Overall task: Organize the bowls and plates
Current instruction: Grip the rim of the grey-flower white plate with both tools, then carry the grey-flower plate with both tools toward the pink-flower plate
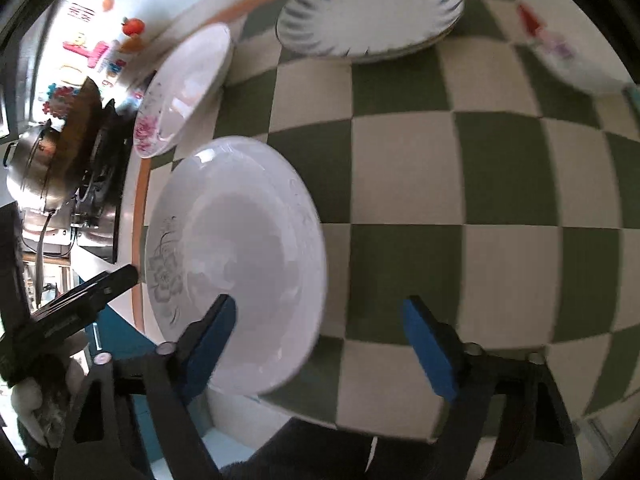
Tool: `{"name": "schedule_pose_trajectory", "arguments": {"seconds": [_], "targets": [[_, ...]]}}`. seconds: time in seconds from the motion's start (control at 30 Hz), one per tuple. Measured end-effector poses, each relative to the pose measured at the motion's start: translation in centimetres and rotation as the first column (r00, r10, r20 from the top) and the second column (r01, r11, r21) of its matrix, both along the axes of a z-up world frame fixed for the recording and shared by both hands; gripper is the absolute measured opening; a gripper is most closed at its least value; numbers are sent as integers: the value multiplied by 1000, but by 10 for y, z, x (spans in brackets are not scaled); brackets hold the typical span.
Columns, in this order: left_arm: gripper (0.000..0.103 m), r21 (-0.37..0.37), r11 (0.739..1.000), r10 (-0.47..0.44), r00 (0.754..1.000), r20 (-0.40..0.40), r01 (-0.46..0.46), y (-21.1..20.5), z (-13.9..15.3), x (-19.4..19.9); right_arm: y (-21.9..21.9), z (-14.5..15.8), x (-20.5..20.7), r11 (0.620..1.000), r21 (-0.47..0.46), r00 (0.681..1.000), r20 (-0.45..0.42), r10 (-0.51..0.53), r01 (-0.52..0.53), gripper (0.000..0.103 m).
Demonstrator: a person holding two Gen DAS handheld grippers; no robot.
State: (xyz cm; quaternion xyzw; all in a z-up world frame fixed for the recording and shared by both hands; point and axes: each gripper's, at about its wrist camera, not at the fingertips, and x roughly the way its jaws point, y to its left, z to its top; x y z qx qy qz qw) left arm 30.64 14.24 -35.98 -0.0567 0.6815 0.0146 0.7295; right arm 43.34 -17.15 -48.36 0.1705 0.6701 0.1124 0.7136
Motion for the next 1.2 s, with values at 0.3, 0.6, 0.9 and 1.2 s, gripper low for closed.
{"name": "schedule_pose_trajectory", "arguments": {"seconds": [0.3,0.6,0.9,1.2], "targets": [[27,-117,991,-77,996,-48,71,0,-21,17,21,-29,25,999,7,997,-58,-47,48,22],[23,-133,989,-61,998,-15,58,-9,-6,12,12,-32,21,998,36,998,-45,-43,45,15],[23,-108,988,-109,994,29,112,-57,17,16,-31,-15,3,996,70,998,-13,-54,55,14],[23,-133,974,-179,983,49,184,-124,17,21,-102,8,-15,992,45,992,35,-122,120,14]]}}
